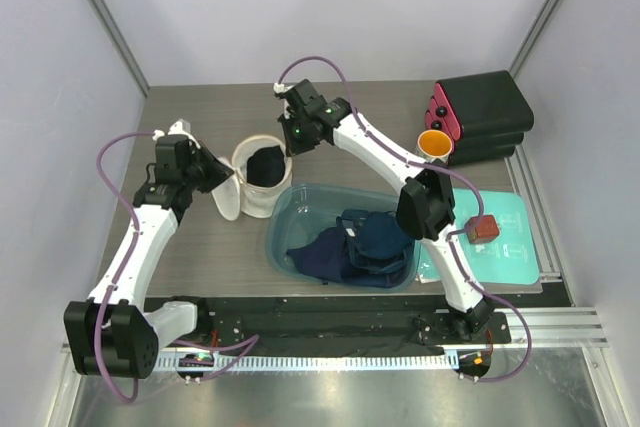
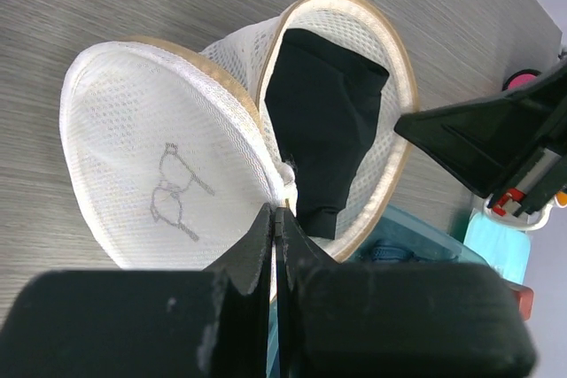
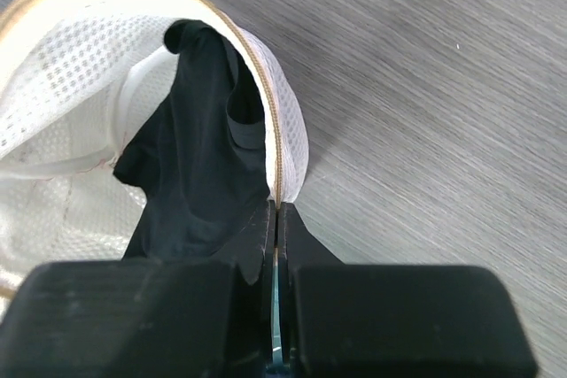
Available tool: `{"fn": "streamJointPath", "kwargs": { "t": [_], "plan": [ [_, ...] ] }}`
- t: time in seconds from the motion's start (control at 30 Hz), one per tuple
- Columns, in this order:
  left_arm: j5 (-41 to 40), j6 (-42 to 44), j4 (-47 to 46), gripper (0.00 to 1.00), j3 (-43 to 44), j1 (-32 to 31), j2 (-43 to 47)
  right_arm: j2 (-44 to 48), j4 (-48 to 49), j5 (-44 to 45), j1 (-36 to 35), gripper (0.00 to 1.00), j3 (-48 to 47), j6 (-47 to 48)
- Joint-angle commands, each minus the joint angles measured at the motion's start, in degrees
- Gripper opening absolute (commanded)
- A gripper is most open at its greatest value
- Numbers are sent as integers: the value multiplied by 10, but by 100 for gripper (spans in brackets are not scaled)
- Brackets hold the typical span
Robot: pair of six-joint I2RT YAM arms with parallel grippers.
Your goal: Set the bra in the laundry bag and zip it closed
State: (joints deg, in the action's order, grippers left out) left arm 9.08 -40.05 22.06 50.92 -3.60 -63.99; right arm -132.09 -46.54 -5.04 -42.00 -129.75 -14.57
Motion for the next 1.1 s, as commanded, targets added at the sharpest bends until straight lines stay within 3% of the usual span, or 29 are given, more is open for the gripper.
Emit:
{"fn": "streamJointPath", "kwargs": {
  "t": [0.0,0.1,0.4,0.5,0.57,0.67,0.7,0.77,0.8,0.83,0.87,0.93,1.07],
  "plan": [
    [-1,2,-3,0,15,10,16,62,17,21,-19,1,-21,19],
    [-12,4,11,0,19,17,14,26,-25,8,-19,1,-90,21],
    [-27,-32,-4,2,-35,32,6,25,17,-35,-19,1,-47,3],
    [-23,-21,0,21,-25,32,5,21,17,-35,-19,1,-45,4],
    [-27,-6,21,42,-3,32,10,20,17,-36,-19,1,-43,5],
    [-70,10,32,53,16,27,49,18,20,-38,-19,1,-42,2],
    [-78,9,21,53,16,25,80,17,20,-39,-19,1,-42,2],
    [-45,4,-37,39,9,17,96,16,22,-43,-19,1,-42,-1],
    [-29,-4,-46,34,11,13,83,17,23,-42,-19,1,-42,-1],
    [-8,-9,-50,21,27,13,60,16,24,-42,-20,1,-41,-3],
    [47,-13,-51,16,39,10,37,17,25,-42,-19,1,-41,-5],
    [81,-19,-61,6,64,3,-35,18,27,-45,-20,1,-41,-6],
    [95,-28,-83,0,82,-22,-122,18,28,-46,-19,1,-44,-11]
  ]
}}
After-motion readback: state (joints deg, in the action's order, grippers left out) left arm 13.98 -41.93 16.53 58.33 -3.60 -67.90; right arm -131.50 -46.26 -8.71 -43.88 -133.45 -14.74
